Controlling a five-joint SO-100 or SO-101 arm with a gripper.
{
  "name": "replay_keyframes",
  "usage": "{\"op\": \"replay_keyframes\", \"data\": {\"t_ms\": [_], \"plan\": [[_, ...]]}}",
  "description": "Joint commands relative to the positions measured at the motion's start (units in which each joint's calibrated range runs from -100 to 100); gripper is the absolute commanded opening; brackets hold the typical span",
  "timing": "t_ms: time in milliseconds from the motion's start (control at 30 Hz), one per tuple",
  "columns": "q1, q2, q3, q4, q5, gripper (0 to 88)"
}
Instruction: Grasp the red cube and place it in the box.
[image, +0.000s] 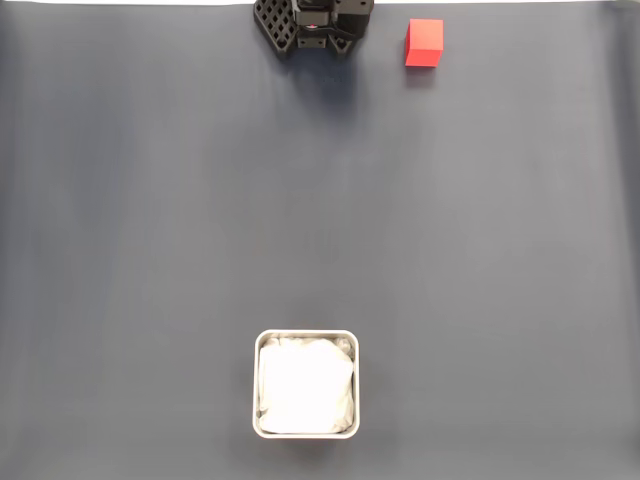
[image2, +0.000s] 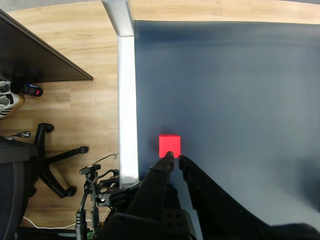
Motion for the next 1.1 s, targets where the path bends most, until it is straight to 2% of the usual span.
{"op": "replay_keyframes", "data": {"t_ms": [0, 233, 533, 1067], "plan": [[-0.52, -0.84, 0.08, 0.45, 0.05, 2.8], [-0.94, -0.49, 1.08, 0.04, 0.78, 2.8], [-0.59, -0.15, 3.73, -0.45, 0.83, 14.6], [2.68, 0.72, 11.39, -7.91, 2.74, 25.6]]}}
